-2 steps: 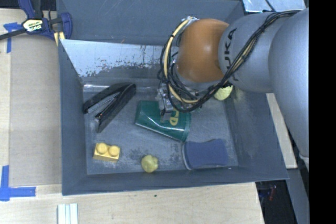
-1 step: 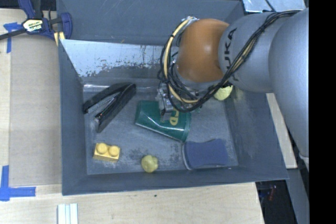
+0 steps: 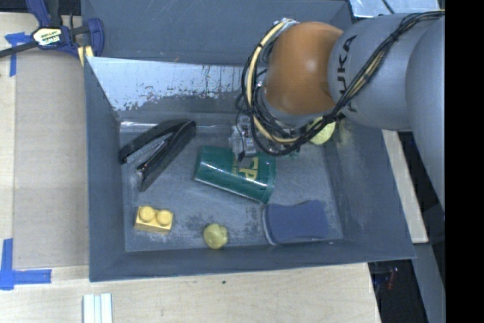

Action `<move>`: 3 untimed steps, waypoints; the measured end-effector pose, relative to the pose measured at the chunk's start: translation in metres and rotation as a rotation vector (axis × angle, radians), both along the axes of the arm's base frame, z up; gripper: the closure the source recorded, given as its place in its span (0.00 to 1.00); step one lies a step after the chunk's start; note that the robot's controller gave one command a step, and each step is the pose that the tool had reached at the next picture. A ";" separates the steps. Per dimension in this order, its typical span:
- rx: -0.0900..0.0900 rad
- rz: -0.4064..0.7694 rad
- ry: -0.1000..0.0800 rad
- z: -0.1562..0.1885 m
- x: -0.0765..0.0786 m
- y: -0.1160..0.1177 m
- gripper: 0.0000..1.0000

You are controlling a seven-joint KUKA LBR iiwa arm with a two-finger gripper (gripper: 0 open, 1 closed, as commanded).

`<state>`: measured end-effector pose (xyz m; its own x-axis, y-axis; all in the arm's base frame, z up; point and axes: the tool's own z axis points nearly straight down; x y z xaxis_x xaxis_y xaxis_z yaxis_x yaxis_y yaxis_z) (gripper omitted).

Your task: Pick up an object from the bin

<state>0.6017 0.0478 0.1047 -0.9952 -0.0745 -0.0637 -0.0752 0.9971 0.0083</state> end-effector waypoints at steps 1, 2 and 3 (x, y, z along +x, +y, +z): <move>-0.020 0.280 -0.017 -0.004 0.011 0.011 1.00; -0.024 0.368 -0.020 -0.004 0.010 0.011 1.00; -0.025 0.365 -0.019 -0.004 0.010 0.011 1.00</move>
Offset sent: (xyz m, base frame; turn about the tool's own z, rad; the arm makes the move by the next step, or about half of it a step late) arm -0.0098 0.0440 -0.0347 -0.1012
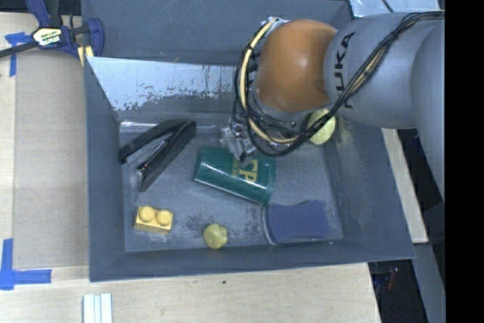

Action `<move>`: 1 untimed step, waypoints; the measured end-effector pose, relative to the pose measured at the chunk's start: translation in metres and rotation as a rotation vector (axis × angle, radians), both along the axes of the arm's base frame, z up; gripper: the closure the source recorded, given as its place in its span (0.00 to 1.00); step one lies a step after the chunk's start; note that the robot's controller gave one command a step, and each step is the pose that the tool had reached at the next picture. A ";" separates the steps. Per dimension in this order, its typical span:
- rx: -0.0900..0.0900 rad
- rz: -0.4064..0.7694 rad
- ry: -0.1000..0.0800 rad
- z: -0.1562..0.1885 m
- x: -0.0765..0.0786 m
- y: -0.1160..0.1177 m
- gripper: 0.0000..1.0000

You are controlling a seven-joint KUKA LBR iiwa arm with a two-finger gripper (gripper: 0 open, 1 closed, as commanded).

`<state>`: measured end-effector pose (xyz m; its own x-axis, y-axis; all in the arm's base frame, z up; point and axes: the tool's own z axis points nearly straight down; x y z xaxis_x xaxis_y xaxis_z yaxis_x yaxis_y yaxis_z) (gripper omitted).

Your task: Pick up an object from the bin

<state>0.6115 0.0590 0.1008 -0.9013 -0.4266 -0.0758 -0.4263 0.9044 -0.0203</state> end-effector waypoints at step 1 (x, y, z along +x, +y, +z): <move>0.000 -0.001 0.000 0.000 0.000 0.000 1.00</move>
Offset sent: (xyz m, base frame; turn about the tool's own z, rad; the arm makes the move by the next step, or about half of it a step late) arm 0.0058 0.0187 -0.0308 0.1030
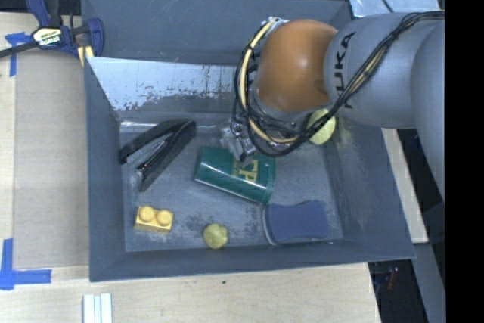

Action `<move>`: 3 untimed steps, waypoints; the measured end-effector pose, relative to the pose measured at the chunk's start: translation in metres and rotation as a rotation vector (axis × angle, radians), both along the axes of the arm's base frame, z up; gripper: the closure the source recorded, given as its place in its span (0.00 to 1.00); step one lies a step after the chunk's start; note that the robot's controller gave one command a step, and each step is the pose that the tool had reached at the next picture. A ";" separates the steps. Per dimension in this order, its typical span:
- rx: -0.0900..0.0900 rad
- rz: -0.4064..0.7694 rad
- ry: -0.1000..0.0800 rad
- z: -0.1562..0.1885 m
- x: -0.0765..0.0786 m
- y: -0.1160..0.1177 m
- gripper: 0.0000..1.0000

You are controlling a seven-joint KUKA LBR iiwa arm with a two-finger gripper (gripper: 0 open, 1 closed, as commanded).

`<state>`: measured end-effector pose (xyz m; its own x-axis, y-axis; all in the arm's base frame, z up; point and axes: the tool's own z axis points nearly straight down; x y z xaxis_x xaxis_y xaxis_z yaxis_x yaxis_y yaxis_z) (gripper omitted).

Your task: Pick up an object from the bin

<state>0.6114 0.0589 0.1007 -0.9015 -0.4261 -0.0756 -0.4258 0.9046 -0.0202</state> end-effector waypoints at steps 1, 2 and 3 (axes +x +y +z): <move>0.000 0.000 0.000 0.000 0.000 0.000 1.00; 0.000 -0.001 0.000 0.000 0.000 0.000 1.00; 0.000 -0.001 0.000 0.000 0.000 0.000 1.00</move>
Offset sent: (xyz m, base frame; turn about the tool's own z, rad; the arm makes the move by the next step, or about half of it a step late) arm 0.0133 0.0121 -0.0288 0.0945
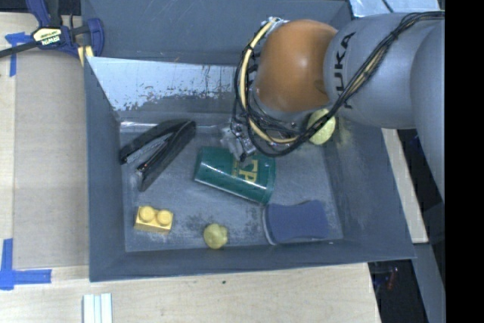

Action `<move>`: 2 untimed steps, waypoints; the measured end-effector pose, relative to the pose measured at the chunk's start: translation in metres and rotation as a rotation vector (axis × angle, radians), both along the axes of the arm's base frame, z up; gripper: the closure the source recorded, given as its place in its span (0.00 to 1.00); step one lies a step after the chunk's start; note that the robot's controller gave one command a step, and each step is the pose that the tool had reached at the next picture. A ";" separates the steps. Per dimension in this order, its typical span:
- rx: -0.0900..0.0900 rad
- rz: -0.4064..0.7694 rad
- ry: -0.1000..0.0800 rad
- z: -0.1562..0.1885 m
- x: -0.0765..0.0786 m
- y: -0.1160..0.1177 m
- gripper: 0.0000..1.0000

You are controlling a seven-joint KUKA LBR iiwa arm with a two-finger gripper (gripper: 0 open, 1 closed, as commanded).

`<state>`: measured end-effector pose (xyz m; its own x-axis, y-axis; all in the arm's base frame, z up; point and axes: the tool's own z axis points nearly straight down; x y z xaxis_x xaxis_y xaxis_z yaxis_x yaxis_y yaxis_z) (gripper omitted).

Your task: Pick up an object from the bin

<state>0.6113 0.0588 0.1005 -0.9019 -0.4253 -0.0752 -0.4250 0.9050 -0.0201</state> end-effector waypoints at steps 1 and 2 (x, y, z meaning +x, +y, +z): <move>-0.004 0.002 0.003 0.003 0.000 0.003 1.00; 0.002 -0.017 -0.017 0.004 0.001 0.003 1.00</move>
Offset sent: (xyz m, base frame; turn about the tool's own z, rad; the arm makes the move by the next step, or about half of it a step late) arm -0.0081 0.0122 -0.0305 0.0475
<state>0.6127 0.0619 0.1049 -0.9077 -0.4096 -0.0909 -0.4090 0.9122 -0.0253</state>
